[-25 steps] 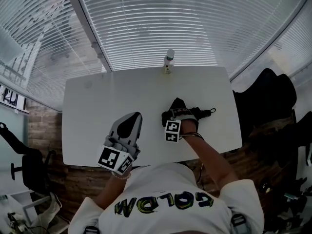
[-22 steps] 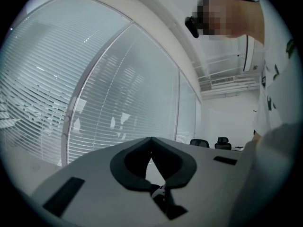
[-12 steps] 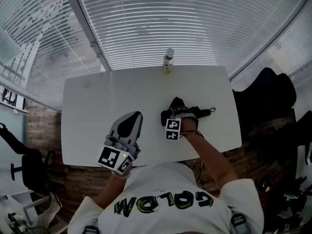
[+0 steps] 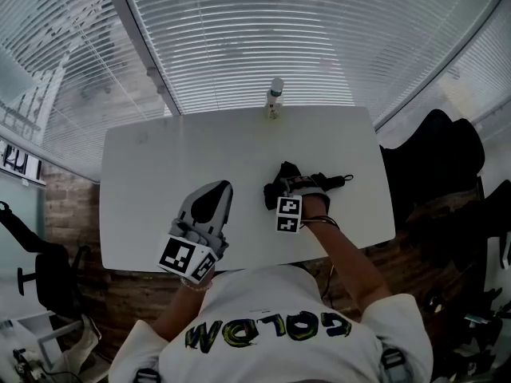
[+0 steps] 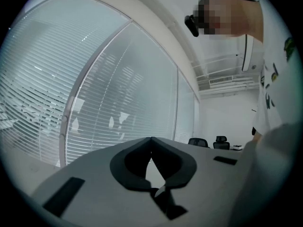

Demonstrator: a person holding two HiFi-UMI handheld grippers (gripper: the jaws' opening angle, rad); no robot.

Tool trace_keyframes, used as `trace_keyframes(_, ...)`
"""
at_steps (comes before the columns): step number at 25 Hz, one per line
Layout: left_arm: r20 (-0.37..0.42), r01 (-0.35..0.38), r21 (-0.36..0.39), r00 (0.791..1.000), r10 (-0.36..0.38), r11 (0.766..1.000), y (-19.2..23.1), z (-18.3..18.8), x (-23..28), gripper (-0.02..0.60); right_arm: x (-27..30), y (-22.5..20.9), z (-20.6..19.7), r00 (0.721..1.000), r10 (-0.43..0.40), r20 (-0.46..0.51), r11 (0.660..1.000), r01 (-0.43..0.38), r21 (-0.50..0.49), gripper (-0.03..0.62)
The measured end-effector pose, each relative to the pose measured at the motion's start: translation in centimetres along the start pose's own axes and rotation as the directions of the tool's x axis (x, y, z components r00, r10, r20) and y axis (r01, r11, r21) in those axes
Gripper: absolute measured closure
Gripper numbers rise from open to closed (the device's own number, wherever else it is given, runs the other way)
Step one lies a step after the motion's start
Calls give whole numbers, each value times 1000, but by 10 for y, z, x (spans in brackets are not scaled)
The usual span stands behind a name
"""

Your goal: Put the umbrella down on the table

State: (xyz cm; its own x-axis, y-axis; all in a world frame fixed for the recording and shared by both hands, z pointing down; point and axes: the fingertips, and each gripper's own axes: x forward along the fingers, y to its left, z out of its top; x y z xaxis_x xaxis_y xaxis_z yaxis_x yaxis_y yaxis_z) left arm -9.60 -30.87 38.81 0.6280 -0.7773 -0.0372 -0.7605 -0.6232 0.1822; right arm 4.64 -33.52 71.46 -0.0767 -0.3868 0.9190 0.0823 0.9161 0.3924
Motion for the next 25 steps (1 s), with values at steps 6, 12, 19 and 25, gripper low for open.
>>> trace_keyframes(6,0,6,-2,1000,-6,1000,-3,-1,1,571,-23,0,-1,999,-13,36,999,12,42,286)
trace_keyframes(12,-9,14,-4,1000,-14,1000,-7,-5,2,571,-68,-29,4,980,-114,165,973,77,219,361)
trace_keyframes(19,-6,12,-3,1000,-12,1000,-8,-5,2,571,-139,-74,13,888,-310,341,843,90,531,441)
trace_keyframes(25,-5,7,-5,1000,-7,1000,-6,-4,3,571,-211,-104,23,722,-486,493,689,-31,724,464)
